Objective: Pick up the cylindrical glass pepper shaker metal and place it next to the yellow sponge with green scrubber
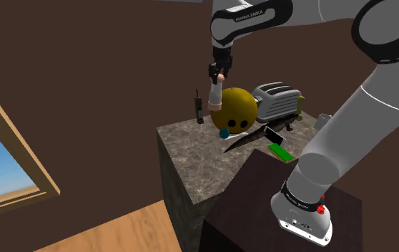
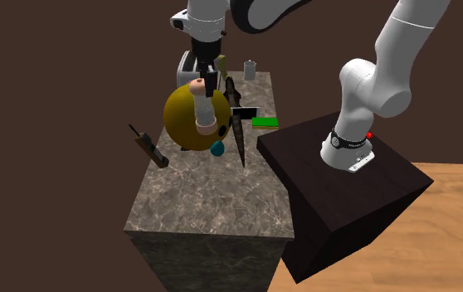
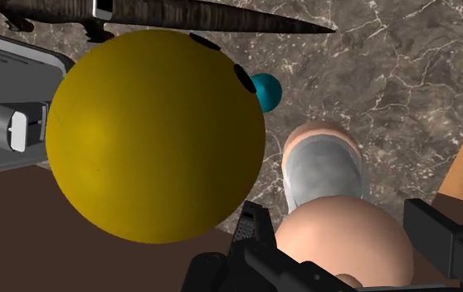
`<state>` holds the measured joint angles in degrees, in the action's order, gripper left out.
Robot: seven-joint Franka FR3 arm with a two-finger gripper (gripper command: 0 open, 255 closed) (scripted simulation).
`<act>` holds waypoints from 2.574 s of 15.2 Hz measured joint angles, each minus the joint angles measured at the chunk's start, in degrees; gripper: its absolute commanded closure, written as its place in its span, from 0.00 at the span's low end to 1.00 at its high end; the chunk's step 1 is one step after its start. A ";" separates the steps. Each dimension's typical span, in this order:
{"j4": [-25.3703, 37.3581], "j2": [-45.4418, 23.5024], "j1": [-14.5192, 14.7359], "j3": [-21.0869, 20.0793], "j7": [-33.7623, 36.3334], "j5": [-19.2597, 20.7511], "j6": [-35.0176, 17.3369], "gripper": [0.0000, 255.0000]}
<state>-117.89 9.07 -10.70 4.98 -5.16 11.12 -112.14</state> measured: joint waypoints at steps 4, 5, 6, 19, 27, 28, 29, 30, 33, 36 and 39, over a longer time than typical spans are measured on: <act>-5.15 4.56 -2.21 2.94 -4.46 0.90 -1.43 1.00; -6.77 5.82 -2.72 3.62 -5.41 1.22 -1.98 1.00; -7.63 6.76 -3.31 4.45 -6.66 1.51 -2.11 1.00; -15.68 17.13 -10.88 15.74 -22.40 6.62 -3.14 1.00; -15.14 18.39 -15.01 24.31 -33.50 9.36 -3.99 1.00; -14.64 18.13 -15.39 25.47 -34.96 9.53 -4.11 1.00; -14.31 17.62 -15.69 26.75 -36.41 9.65 -4.63 1.00; -13.33 17.20 -16.04 28.18 -38.28 9.70 -4.50 1.00; -11.81 16.36 -16.84 31.53 -42.47 9.85 -4.84 1.00; -10.38 15.46 -17.56 35.07 -46.80 9.84 -5.32 1.00; -7.08 12.37 -17.23 39.76 -52.14 8.35 -6.11 1.00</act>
<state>-124.98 21.44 -27.92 44.74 -57.30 19.46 -118.25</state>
